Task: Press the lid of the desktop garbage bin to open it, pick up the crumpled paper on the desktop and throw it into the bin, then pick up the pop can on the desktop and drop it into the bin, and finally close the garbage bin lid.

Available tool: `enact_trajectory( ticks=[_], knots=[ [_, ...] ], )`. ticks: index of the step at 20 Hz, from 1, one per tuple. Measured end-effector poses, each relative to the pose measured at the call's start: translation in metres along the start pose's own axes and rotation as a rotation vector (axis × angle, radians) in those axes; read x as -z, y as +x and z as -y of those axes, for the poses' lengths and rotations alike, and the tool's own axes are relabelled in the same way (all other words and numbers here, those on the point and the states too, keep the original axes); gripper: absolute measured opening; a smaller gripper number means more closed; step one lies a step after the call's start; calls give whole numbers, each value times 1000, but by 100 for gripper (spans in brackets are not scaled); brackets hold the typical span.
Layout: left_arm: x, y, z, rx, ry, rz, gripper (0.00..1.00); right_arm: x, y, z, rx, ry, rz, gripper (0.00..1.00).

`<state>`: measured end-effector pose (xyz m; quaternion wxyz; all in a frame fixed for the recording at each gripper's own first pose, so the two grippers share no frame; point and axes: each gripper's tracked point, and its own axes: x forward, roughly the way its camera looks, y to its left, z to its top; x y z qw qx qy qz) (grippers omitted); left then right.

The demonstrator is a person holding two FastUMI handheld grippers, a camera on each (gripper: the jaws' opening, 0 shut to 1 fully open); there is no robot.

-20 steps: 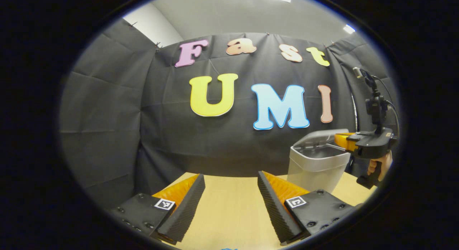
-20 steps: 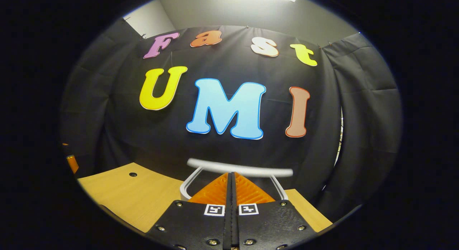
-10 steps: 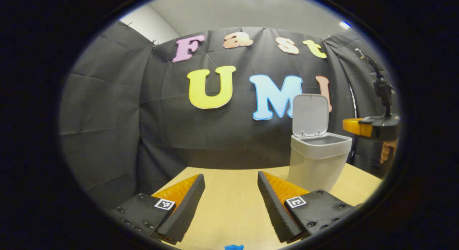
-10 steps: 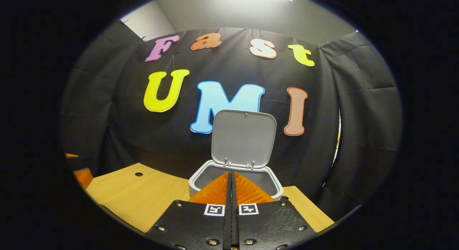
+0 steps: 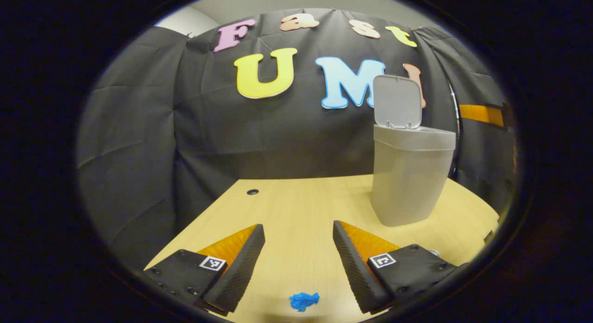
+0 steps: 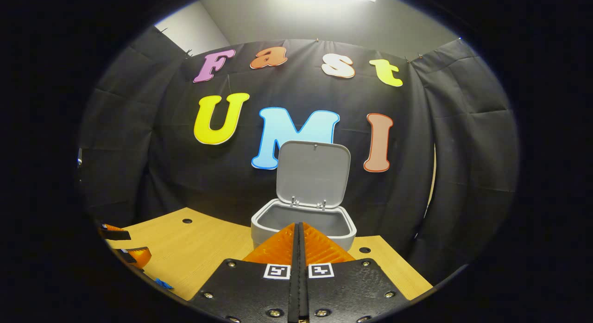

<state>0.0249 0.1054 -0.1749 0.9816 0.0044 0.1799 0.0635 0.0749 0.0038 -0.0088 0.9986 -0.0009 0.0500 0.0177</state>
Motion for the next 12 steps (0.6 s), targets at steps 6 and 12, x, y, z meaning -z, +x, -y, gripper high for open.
enact_trajectory(
  ticks=[6, 12],
  knots=[
    [73, 1, 11, 60, 63, -154, 100, 30, -11, -10, -29, 29, -89, 2],
    [124, 8, 10, 129, 69, -290, 99, 31, -18, -8, 60, 79, -96, 19]
  ],
)
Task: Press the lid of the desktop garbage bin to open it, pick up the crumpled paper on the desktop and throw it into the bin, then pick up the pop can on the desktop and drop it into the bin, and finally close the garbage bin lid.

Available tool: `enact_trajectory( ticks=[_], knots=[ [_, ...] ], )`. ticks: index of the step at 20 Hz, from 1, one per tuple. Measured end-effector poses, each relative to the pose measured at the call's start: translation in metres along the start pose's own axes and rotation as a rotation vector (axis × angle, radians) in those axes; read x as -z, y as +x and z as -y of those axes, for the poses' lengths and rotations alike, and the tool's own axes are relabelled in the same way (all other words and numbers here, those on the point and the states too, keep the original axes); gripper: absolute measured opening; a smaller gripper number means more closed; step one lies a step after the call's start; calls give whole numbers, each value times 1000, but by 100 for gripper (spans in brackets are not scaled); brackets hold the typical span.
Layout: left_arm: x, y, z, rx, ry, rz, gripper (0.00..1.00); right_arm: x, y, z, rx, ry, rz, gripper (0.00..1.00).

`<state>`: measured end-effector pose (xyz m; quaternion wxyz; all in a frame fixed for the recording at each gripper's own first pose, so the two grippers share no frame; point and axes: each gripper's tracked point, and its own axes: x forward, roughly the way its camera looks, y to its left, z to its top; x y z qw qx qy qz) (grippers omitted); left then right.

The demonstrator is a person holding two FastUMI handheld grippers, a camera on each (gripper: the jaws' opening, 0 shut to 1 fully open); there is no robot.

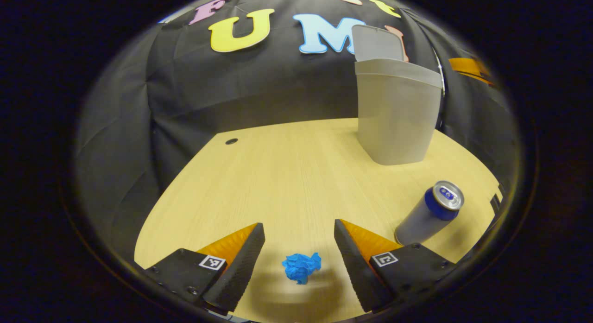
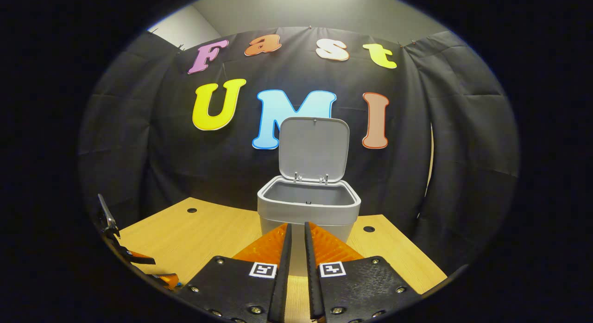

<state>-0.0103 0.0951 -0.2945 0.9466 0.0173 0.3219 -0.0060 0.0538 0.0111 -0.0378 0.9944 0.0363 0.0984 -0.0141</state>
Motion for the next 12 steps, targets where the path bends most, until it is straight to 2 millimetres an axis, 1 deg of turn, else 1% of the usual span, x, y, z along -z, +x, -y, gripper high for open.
enact_trajectory(
  ticks=[1, 2, 4, 5, 6, 7, 8, 9, 10, 12],
  knots=[
    [5, 4, 0, 18, 7, -13, 100, 0, -1, -1, 18, 13, -6, 20],
    [13, 7, 0, 38, 12, -26, 99, 1, -2, -1, 41, 24, -13, 27],
    [23, 11, 2, 85, 21, -44, 99, 2, -5, -4, 73, 50, -27, 30],
    [28, 13, 3, 106, 28, -52, 99, 2, -7, -5, 96, 56, -30, 53],
    [32, 14, 5, 127, 35, -59, 98, 1, -10, -2, 124, 56, -31, 63],
    [35, 14, 8, 143, 39, -65, 100, -2, -10, -5, 133, 57, -30, 68],
    [38, 16, 8, 158, 38, -69, 95, -5, -14, -7, 144, 54, -25, 74],
    [41, 16, 9, 168, 37, -76, 95, -9, -16, -8, 157, 45, -17, 89],
    [44, 18, 6, 168, 40, -83, 99, -11, -18, -9, 161, 34, -11, 90],
    [51, 21, 3, 159, 43, -94, 100, -10, -19, -13, 150, 7, -13, 89]
  ],
)
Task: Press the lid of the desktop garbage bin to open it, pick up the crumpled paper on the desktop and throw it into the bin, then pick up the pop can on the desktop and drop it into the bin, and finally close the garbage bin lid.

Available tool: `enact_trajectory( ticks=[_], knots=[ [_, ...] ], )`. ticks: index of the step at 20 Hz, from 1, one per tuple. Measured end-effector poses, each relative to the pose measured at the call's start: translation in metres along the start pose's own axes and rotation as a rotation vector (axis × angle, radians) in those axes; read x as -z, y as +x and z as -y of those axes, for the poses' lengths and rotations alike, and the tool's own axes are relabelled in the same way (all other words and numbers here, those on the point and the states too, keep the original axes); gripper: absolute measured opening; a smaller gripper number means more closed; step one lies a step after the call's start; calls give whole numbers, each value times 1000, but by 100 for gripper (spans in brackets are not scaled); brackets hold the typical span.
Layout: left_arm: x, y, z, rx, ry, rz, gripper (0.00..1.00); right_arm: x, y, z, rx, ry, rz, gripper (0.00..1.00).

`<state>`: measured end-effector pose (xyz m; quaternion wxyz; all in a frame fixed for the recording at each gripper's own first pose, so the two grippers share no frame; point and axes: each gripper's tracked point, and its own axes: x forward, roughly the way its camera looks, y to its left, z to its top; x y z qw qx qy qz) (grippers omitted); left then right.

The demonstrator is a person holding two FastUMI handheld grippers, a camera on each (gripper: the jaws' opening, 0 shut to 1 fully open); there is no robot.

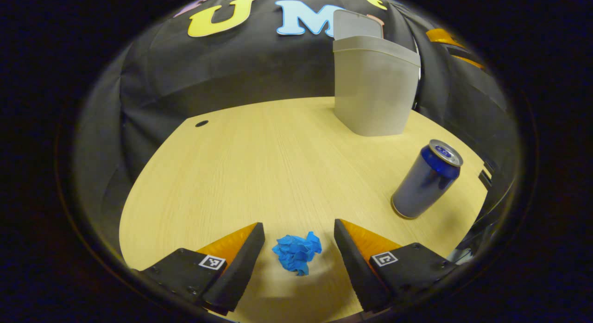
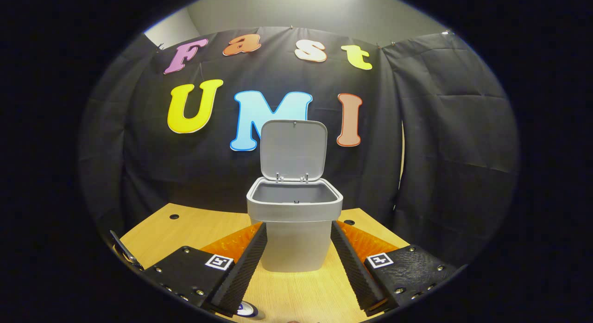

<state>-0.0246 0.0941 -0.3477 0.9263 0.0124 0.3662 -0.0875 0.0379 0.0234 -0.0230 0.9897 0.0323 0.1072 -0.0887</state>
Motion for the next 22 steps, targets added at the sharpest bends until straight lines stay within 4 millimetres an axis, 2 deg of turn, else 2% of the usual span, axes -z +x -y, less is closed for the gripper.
enact_trajectory(
  ticks=[5, 10, 11, 14, 15, 16, 18, 19, 20, 22],
  knots=[
    [17, 5, -4, -25, -41, -42, 100, 2, -1, -4, -51, 15, -8, 89],
    [16, 5, -2, -69, -49, -24, 98, 12, -9, 21, -62, -28, -8, 89],
    [15, 5, -4, -84, -55, -23, 94, 14, -11, 27, -62, -32, -9, 89],
    [14, 7, -11, -146, -92, -1, 68, 16, -18, 46, -63, -30, 4, 89],
    [14, 7, -14, -165, -104, 13, 63, 17, -20, 52, -63, -33, 10, 89],
    [12, 7, -16, -174, -115, 30, 49, 17, -22, 59, -66, -36, 15, 89],
    [13, 8, -17, -179, -120, 49, 33, 19, -25, 70, -77, -36, 22, 89],
    [12, 7, -18, -186, -115, 64, 35, 21, -27, 75, -87, -31, 23, 89],
    [12, 7, -18, -194, -119, 68, 23, 24, -29, 79, -100, -24, 21, 89],
    [12, 8, -17, -213, -105, 63, 23, 29, -31, 86, -127, -11, 19, 89]
  ],
)
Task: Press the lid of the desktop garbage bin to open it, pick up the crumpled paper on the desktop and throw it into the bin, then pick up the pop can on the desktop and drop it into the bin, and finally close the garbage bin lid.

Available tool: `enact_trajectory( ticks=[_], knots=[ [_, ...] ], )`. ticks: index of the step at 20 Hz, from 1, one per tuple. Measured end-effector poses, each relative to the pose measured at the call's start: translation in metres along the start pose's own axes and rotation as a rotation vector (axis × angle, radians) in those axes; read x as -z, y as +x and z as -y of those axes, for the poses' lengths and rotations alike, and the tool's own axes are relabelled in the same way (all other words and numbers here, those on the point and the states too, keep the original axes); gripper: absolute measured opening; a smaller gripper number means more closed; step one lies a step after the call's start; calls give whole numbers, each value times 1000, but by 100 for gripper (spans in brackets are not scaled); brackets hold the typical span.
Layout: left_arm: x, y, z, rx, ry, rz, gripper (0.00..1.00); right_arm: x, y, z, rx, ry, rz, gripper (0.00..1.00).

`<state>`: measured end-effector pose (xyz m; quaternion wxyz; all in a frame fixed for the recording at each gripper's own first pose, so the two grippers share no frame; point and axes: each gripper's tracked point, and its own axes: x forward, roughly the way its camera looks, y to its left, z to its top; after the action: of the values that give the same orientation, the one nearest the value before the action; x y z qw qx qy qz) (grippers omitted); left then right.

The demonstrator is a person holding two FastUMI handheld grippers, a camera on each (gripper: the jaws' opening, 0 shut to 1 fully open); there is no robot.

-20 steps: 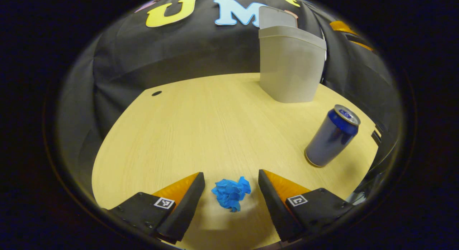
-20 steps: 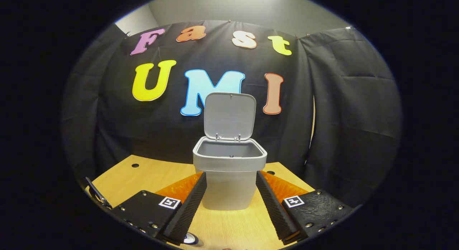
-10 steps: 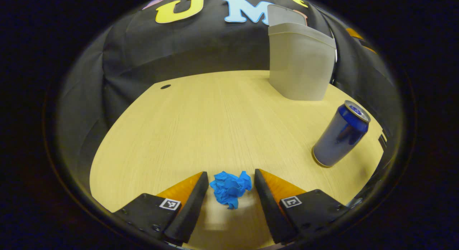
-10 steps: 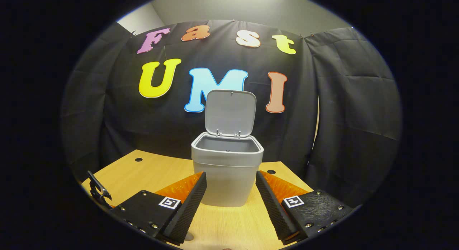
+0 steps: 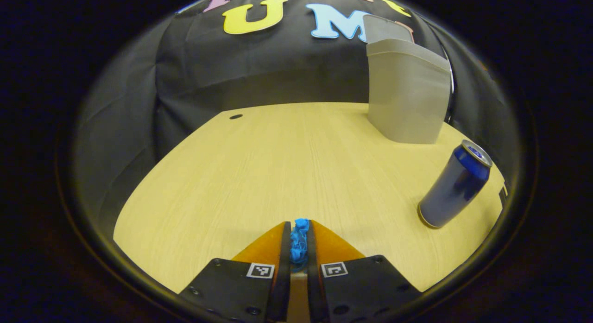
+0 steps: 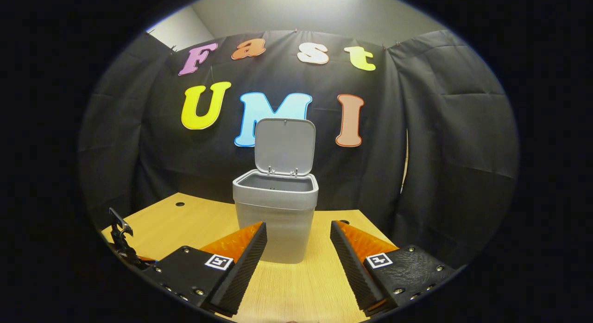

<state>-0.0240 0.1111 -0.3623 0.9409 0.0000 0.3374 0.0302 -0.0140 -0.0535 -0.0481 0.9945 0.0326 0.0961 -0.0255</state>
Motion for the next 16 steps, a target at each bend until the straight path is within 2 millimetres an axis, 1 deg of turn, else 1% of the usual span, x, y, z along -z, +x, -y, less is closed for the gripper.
enact_trajectory(
  ticks=[1, 2, 3, 4, 5, 6, 9, 10, 11, 12, 13, 14, 15, 16],
  knots=[
    [-4, -3, -1, -20, 14, 3, 23, 1, -1, 3, -12, 2, 0, 89],
    [0, 1, -1, -32, 26, -6, 18, 3, -1, 5, -24, -5, 0, 89],
    [-2, 1, 0, -41, 37, -8, 13, 4, -1, 8, -32, -10, 0, 89],
    [-4, -1, -1, -46, 42, -15, 13, 5, -2, 9, -44, -9, 1, 89],
    [-7, -1, 2, -45, 36, -16, 15, 2, -3, 10, -48, -8, 7, 89],
    [-11, -2, 4, -46, 24, -8, 13, 0, -4, 12, -47, -7, 13, 89],
    [-31, -12, 10, -40, -5, 31, 13, -9, -8, 21, -3, -22, 43, 89],
    [-39, -17, 11, -34, -13, 44, 15, -8, -10, 22, 9, -24, 36, 89],
    [-51, -23, 12, -31, -19, 66, 13, -9, -11, 21, 8, -21, 37, 89],
    [-63, -29, 11, -32, -19, 93, 13, -10, -12, 19, 6, -22, 43, 89],
    [-74, -34, 11, -31, -14, 115, 15, -10, -12, 19, 9, -25, 40, 89],
    [-85, -42, 11, -31, -12, 141, 13, -7, -12, 20, 15, -24, 34, 89],
    [-97, -47, 11, -26, -14, 166, 13, -6, -13, 21, 21, -17, 28, 89],
    [-110, -52, 12, -18, -17, 191, 15, -6, -13, 19, 23, -5, 25, 89]
  ],
)
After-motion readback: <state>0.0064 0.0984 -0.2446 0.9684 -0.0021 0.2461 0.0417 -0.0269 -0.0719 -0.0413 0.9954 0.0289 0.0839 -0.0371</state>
